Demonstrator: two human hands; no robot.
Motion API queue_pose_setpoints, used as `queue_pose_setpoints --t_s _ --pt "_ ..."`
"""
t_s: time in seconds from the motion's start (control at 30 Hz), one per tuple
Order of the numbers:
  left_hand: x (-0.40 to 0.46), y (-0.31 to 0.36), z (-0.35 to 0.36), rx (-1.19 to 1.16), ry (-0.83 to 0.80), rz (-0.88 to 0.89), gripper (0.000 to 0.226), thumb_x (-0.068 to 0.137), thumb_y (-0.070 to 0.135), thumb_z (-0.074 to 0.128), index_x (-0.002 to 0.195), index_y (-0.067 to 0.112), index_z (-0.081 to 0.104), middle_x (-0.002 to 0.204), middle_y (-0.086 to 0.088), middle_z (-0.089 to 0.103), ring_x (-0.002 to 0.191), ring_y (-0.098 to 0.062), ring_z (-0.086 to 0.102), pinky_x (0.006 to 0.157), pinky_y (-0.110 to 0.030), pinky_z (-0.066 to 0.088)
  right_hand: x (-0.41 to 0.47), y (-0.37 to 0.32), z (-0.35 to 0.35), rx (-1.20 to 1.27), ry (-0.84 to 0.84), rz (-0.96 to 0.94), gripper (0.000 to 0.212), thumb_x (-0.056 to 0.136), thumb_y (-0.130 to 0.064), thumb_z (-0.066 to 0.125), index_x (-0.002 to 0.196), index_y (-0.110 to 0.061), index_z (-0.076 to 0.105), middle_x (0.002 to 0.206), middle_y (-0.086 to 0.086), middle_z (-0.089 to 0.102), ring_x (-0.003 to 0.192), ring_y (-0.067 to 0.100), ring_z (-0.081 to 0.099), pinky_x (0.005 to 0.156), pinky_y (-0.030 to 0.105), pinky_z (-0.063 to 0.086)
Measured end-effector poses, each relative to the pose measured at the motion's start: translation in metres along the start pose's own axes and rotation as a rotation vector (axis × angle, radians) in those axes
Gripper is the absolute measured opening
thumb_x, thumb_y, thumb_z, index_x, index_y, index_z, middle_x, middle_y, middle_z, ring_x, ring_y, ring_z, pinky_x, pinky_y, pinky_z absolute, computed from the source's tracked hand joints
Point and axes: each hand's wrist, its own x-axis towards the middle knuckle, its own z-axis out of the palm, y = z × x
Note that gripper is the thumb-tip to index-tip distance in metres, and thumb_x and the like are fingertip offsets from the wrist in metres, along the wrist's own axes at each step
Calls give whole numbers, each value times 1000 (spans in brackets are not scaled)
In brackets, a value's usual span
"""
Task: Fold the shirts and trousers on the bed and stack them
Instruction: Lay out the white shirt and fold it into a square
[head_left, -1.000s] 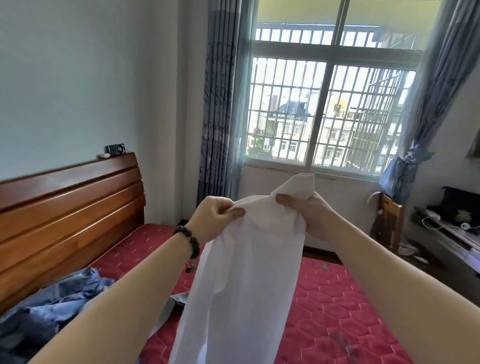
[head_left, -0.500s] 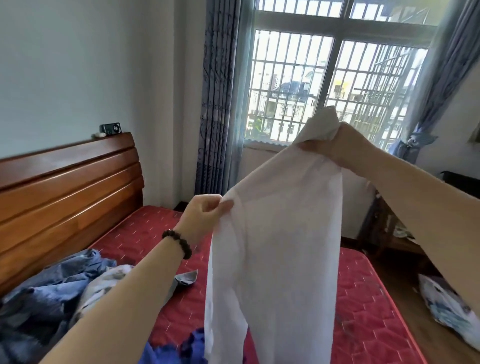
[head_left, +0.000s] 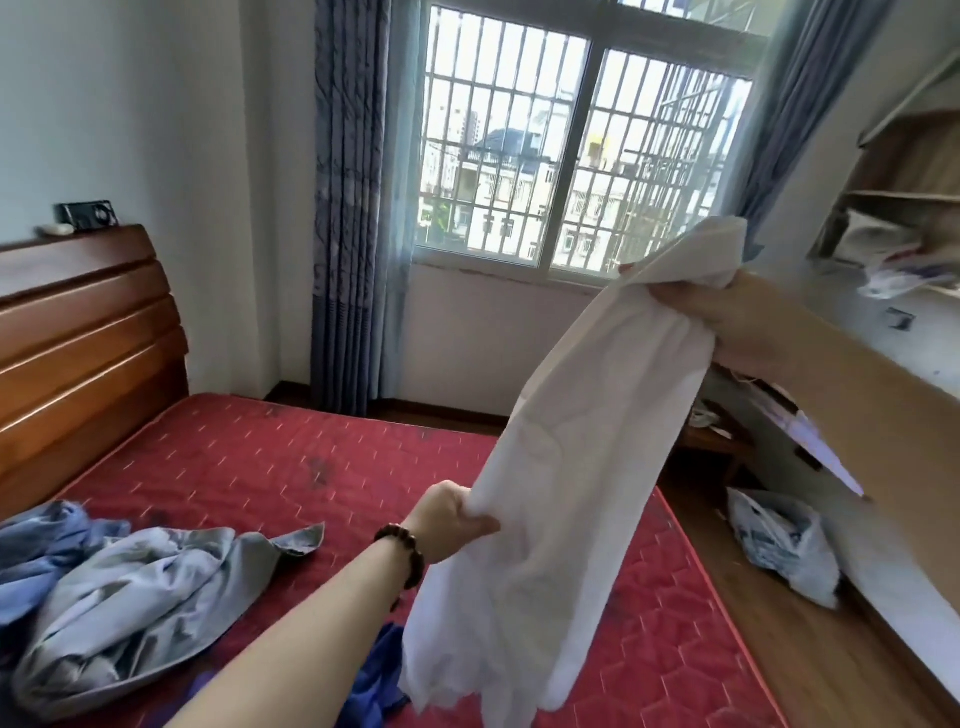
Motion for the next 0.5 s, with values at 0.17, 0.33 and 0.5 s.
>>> queue_pose_setpoints --t_s 0.17,0.33,0.5 --pt "-22 -1 -4 7 29 3 40 76 28 81 77 -10 67 72 -23 62 64 -21 53 65 -44 52 -45 18 -36 -305 285 23 28 81 -28 76 103 -13 71 100 8 71 93 25 69 80 39 56" --pt "-70 34 -25 -104 201 95 48 76 30 78 69 -13 57 62 -10 47 60 -18 40 58 -32 33 -118 31 -54 -92 364 87 37 79 -22 79 110 -4 68 108 16 70 100 32 67 88 49 55" --pt "-144 69 4 -40 294 160 36 87 28 68 65 0 62 56 0 50 54 -11 44 51 -24 34 -211 48 -66 286 416 104 28 76 -21 77 99 -7 69 97 11 73 86 24 70 78 41 57"
